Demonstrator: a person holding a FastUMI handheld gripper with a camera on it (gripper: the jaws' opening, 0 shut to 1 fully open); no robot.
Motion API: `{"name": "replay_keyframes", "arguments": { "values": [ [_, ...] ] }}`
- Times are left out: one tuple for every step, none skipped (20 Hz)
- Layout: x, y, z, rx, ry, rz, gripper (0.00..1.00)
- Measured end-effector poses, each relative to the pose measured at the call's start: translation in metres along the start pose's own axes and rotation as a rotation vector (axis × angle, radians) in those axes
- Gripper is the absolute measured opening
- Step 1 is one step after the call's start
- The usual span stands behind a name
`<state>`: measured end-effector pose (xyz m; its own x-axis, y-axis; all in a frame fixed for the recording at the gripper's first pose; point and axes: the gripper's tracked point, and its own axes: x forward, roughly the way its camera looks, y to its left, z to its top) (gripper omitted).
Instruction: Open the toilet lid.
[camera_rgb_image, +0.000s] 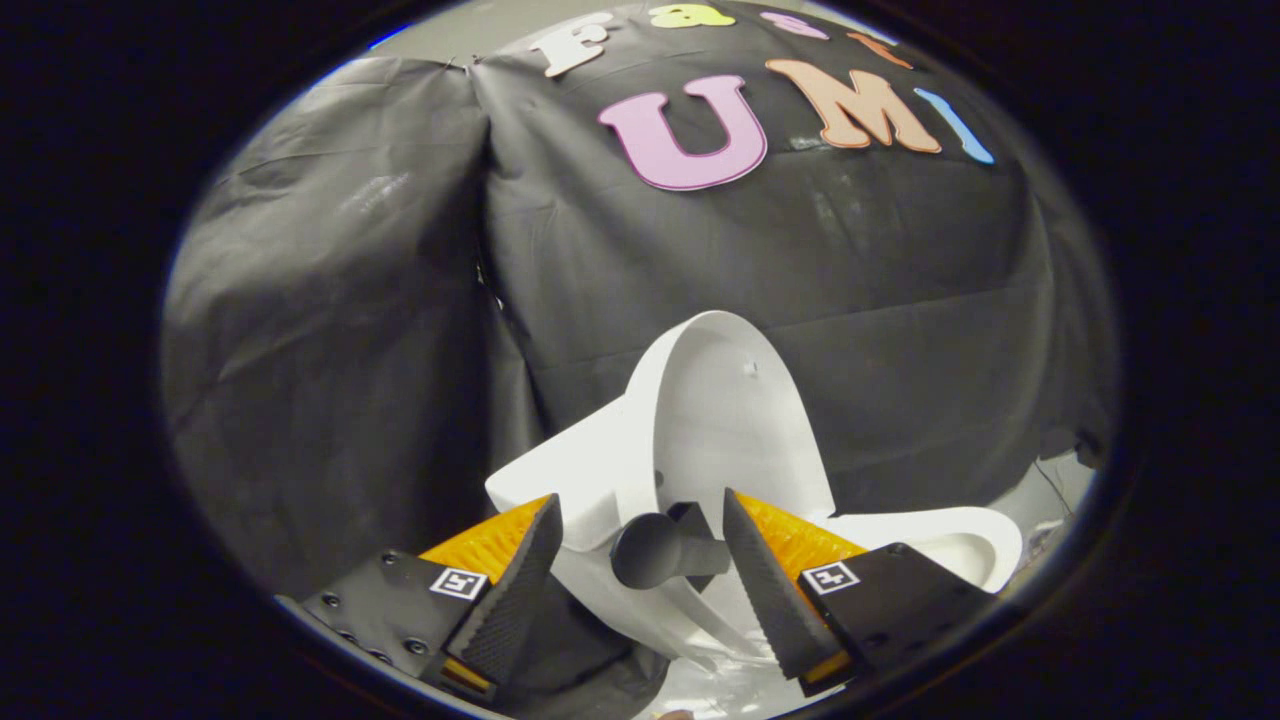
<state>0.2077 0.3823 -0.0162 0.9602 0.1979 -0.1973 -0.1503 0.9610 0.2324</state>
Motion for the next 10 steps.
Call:
{"name": "replay_keyframes", "arguments": {
  "values": [
    [-0.002,-0.004,0.000,-0.002,-0.001,-0.002,0.98],
    [-0.004,-0.006,0.002,-0.002,-0.003,-0.002,0.98],
    [-0.005,-0.008,0.003,-0.001,-0.008,-0.002,0.98],
    [-0.008,-0.010,0.004,-0.002,-0.012,-0.003,0.98],
    [-0.010,-0.014,0.005,-0.004,-0.017,-0.007,0.98],
    [-0.011,-0.017,0.005,-0.004,-0.018,-0.011,0.98],
    [-0.011,-0.019,0.005,-0.003,-0.020,-0.014,0.98],
    [-0.013,-0.022,0.007,-0.001,-0.023,-0.014,0.98],
    [-0.013,-0.025,0.007,0.000,-0.025,-0.016,0.98],
    [-0.015,-0.027,0.007,-0.002,-0.026,-0.018,0.98]
  ]
}}
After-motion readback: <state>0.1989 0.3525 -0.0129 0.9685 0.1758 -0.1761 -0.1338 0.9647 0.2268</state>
